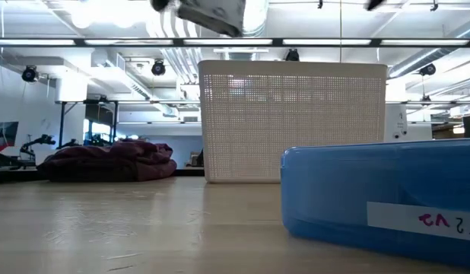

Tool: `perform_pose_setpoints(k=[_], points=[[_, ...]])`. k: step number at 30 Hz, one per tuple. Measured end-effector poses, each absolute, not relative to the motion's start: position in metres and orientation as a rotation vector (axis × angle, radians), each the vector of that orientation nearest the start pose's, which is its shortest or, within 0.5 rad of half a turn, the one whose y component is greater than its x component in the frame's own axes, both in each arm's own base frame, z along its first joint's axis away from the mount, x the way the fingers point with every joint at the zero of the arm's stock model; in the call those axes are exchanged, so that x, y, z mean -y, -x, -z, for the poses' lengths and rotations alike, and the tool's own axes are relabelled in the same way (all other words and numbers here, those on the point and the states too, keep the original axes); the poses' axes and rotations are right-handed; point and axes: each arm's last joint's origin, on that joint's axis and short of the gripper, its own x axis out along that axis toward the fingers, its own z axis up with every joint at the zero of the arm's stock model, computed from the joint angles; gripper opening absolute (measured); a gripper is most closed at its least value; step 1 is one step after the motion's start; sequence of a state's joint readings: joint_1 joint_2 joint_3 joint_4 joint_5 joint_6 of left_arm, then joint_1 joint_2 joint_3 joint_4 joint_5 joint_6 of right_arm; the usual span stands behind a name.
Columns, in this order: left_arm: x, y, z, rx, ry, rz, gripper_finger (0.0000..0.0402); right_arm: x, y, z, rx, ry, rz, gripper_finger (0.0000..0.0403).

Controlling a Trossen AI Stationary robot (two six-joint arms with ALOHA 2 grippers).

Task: Pick & place medical supplies in basket/bin
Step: Put the mailer bag into the bin

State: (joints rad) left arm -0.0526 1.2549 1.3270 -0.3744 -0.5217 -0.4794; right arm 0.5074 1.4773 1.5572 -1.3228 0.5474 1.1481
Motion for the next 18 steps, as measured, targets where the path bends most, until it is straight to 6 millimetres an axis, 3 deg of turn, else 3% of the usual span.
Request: perform_pose_setpoints(k=[3,7,14,18], points=[[-0.063,-0.272,-0.425,-0.119,0.405,-0.503,0.0174,-0.131,-0.227,-0.343,-0.918,-0.442,0.635,0.0324],[-0.122,-0.282,-0.432,-0.13,0.477,-0.452,0.0178,-0.151,-0.215,-0.321,-0.993,-0.524,0.648,0.0324],[-0.159,-0.353,-0.4,-0.293,0.51,-0.392,0.023,-0.169,-0.2,-0.304,-0.983,-0.641,0.698,0.0324],[-0.169,-0.37,-0.412,-0.374,0.46,-0.408,0.0264,-0.179,-0.196,-0.298,-1.018,-0.683,0.649,0.0324]])
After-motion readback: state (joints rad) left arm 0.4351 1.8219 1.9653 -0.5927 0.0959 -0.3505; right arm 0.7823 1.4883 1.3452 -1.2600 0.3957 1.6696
